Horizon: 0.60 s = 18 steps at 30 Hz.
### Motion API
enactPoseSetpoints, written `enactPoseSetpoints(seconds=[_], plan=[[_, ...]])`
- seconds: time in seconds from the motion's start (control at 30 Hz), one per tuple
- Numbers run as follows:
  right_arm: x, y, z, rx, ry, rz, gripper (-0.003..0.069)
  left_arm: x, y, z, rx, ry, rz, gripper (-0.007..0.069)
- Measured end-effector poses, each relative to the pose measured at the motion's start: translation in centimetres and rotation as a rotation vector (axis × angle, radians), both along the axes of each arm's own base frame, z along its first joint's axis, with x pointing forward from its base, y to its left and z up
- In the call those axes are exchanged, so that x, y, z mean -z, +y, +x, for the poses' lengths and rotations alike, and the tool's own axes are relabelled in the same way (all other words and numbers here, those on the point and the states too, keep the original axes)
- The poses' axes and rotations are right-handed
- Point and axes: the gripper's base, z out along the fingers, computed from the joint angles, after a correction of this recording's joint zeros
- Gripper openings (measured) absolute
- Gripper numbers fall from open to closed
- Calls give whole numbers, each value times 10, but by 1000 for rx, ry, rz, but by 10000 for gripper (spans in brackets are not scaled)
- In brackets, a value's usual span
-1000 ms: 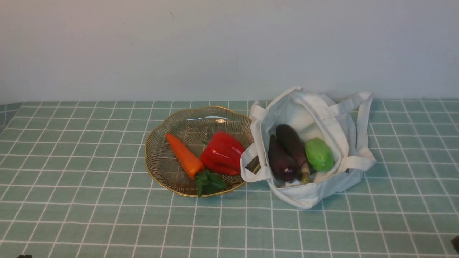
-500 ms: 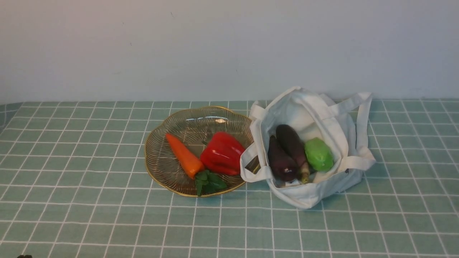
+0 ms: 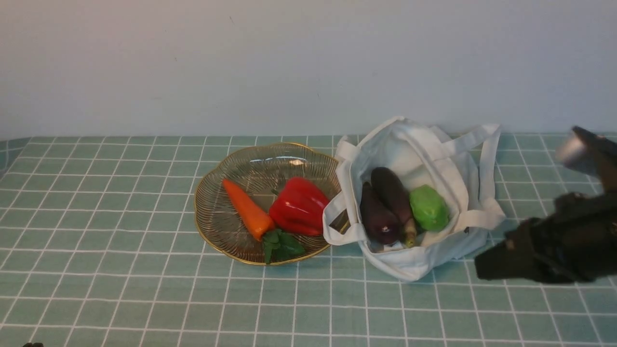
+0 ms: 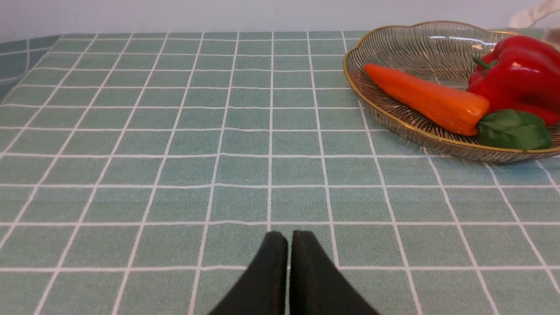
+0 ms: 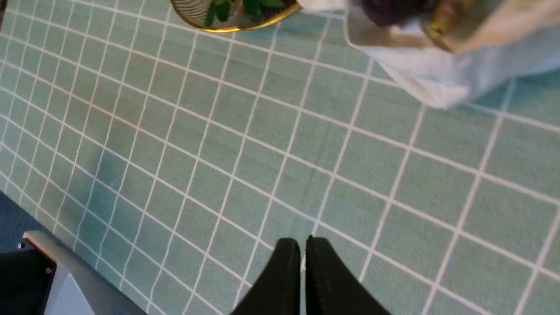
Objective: Take vegetables from cloth bag on blue coffee tablecloth place on plate.
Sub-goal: 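Reach into the white cloth bag and grasp a vegetable inside with the right gripper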
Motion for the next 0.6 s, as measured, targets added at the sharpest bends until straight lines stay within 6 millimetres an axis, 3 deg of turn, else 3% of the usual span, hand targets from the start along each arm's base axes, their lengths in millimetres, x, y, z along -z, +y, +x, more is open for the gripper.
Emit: enactPoseSetpoints(seconds=[0.13,0.23,0.4,0.6], plan=[[3,20,27,-36,6,-40,35,0,0,0,0,0,0,-4],[6,38,66,-11,-42,-141,78,0,0,0,0,0,0,-4],[11,51,105,58,-88,-213,167,0,0,0,0,0,0,-4],[38,67,150,84,-113,-249,368,0,0,0,0,0,0,-4]])
